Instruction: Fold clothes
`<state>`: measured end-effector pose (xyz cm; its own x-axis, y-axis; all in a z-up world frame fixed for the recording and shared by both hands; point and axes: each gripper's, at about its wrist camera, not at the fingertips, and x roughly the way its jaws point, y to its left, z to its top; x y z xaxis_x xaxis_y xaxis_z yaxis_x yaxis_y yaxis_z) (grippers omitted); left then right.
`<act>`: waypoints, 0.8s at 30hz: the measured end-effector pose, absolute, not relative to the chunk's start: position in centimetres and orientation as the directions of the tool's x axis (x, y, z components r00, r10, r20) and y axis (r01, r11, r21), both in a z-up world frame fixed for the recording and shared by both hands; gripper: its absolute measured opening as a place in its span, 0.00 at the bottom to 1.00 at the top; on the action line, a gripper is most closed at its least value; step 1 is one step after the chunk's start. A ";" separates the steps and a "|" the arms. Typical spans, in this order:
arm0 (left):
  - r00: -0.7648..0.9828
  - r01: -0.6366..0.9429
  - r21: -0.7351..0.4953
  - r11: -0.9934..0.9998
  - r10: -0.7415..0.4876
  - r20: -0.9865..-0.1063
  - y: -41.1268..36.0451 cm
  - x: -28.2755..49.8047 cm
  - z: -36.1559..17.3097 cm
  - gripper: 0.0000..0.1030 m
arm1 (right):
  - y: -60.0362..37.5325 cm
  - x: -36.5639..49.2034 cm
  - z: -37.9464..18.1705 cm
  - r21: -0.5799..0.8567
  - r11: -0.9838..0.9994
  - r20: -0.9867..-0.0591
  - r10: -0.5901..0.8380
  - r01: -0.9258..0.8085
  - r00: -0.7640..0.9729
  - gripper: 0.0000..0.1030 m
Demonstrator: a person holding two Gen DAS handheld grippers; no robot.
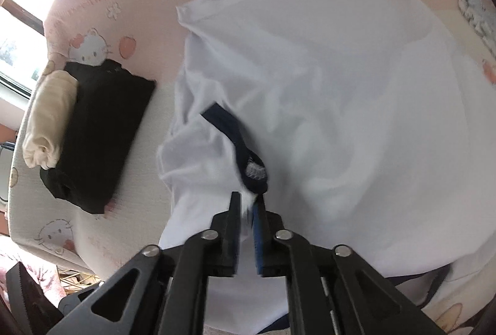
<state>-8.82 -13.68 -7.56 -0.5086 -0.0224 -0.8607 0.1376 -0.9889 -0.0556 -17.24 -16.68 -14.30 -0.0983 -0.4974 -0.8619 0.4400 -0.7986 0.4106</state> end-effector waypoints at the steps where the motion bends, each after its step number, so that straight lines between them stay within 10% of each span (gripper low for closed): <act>1: -0.530 0.144 -0.076 -0.987 -0.013 -0.848 -13.7 -8.7 -6.8 0.16 | -16.6 -17.3 -13.9 0.411 -0.796 -0.859 -0.501 0.445 -0.103 0.49; 4: -0.563 0.189 -0.056 -0.980 -0.062 -0.824 -13.1 -10.1 -5.2 0.32 | -16.1 -17.4 -12.6 0.406 -0.794 -0.854 -0.506 0.453 -0.122 0.59; 6: -0.586 0.208 -0.022 -0.978 -0.106 -0.803 -12.5 -11.1 -4.6 0.68 | -15.7 -17.6 -11.9 0.408 -0.798 -0.849 -0.510 0.444 -0.136 0.59; 24: -0.584 0.244 -0.144 -0.959 -0.026 -0.811 -17.8 -15.5 -7.0 0.68 | -18.2 -21.4 -10.0 0.373 -0.722 -0.853 -0.514 0.582 -0.091 0.60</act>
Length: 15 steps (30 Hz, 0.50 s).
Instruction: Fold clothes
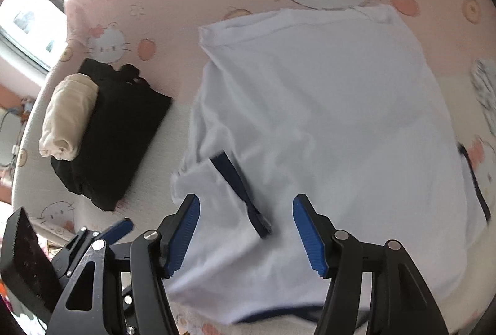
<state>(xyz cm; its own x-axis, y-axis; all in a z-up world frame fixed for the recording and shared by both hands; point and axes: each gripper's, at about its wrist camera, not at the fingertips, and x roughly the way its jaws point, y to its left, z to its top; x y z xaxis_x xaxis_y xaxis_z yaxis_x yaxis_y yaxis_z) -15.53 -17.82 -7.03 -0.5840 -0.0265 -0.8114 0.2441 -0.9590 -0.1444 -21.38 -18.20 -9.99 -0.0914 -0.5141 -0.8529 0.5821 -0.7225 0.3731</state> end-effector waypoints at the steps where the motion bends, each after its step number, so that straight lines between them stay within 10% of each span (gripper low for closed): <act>1: -0.592 0.249 -0.150 -0.957 -0.028 -0.805 -18.3 -15.7 -7.2 0.68 | -18.6 -21.6 -10.2 0.381 -0.710 -0.844 -0.529 0.593 -0.090 0.60; 10: -0.603 0.338 -0.305 -0.890 0.044 -0.796 -24.0 -17.5 -9.2 0.68 | -21.7 -21.6 -13.3 0.356 -0.654 -0.842 -0.534 0.668 -0.074 0.60; 15: -0.586 0.363 -0.367 -0.856 0.097 -0.805 -25.3 -18.9 -10.5 0.47 | -21.6 -22.1 -14.8 0.434 -0.648 -0.828 -0.561 0.626 -0.006 0.60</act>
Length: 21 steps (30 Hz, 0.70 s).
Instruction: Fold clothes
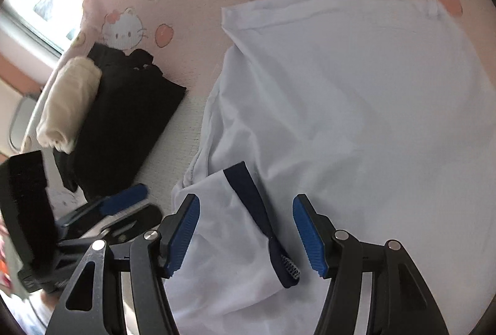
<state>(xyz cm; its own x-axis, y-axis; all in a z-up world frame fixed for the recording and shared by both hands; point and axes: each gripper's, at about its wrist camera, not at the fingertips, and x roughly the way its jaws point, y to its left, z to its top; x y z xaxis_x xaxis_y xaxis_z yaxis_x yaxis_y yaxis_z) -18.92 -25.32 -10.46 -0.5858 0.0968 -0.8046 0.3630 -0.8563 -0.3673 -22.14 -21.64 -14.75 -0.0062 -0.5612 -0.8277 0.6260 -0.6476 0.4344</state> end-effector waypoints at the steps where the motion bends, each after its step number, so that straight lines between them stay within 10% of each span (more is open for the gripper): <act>1: -0.582 0.365 -0.378 -0.851 0.109 -0.806 -25.4 -19.2 -10.7 0.46 | -21.5 -22.2 -15.0 0.446 -0.648 -0.826 -0.564 0.617 0.005 0.60; 5: -0.573 0.356 -0.430 -0.829 0.170 -0.802 -25.2 -19.9 -11.9 0.43 | -21.4 -22.1 -15.5 0.457 -0.644 -0.824 -0.566 0.613 0.020 0.56; 7: -0.558 0.366 -0.442 -0.819 0.187 -0.809 -25.1 -20.2 -12.6 0.43 | -21.6 -22.0 -15.9 0.477 -0.637 -0.818 -0.573 0.606 0.041 0.32; 13: -0.532 0.371 -0.390 -0.843 0.152 -0.833 -24.6 -21.1 -13.6 0.21 | -22.8 -20.8 -16.8 0.344 -0.675 -0.878 -0.478 0.653 -0.031 0.06; 21: -0.491 0.391 -0.308 -0.867 0.087 -0.867 -24.1 -21.6 -13.5 0.17 | -22.4 -20.1 -16.6 0.230 -0.727 -0.915 -0.387 0.647 -0.110 0.00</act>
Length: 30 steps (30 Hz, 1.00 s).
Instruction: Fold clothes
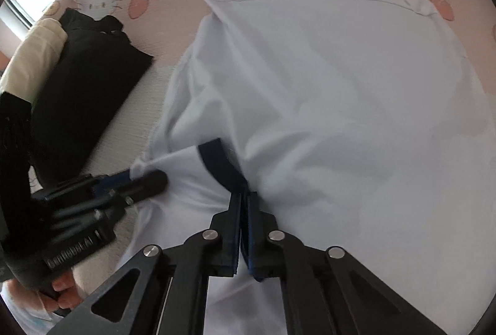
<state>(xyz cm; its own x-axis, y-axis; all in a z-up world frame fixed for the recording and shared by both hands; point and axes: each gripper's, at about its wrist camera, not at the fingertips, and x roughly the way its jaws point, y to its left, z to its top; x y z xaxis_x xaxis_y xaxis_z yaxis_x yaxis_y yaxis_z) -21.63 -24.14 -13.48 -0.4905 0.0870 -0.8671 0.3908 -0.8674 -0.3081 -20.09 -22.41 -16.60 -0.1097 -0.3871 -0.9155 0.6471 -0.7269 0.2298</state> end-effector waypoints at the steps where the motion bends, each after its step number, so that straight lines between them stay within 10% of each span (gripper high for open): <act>1: -0.487 0.391 -0.292 -0.873 0.074 -0.871 -24.0 -21.6 -13.5 0.17 | -22.3 -20.0 -16.6 0.221 -0.730 -0.917 -0.381 0.647 -0.116 0.00; 8: -0.429 0.388 -0.261 -0.884 0.078 -0.900 -23.3 -21.7 -12.4 0.18 | -21.3 -19.5 -15.9 0.233 -0.736 -0.908 -0.398 0.635 -0.128 0.03; 13: -0.466 0.443 -0.350 -0.825 0.121 -0.876 -24.0 -20.2 -10.5 0.29 | -18.3 -19.7 -13.1 0.364 -0.737 -0.842 -0.522 0.570 -0.137 0.56; 15: -0.480 0.453 -0.321 -0.832 0.076 -0.874 -23.7 -19.4 -9.5 0.69 | -16.5 -19.6 -11.7 0.398 -0.741 -0.814 -0.557 0.541 -0.165 0.56; 16: -0.491 0.452 -0.311 -0.836 0.058 -0.869 -23.3 -19.1 -9.0 0.72 | -15.7 -19.7 -11.1 0.423 -0.738 -0.799 -0.578 0.526 -0.168 0.56; 30: -0.488 0.252 -0.061 -0.966 -0.073 -0.870 -16.4 -17.8 -6.2 0.72 | -1.7 -22.0 -8.9 0.638 -0.743 -0.696 -0.668 0.203 -0.262 0.68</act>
<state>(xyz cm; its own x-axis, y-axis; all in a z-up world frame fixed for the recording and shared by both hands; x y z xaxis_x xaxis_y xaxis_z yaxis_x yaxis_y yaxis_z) -17.84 -16.45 -6.18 -0.4877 -0.0728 -0.8700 0.2521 -0.9658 -0.0605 -22.03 -1.73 -8.95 -0.2619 -0.6684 -0.6962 0.2025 -0.7434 0.6375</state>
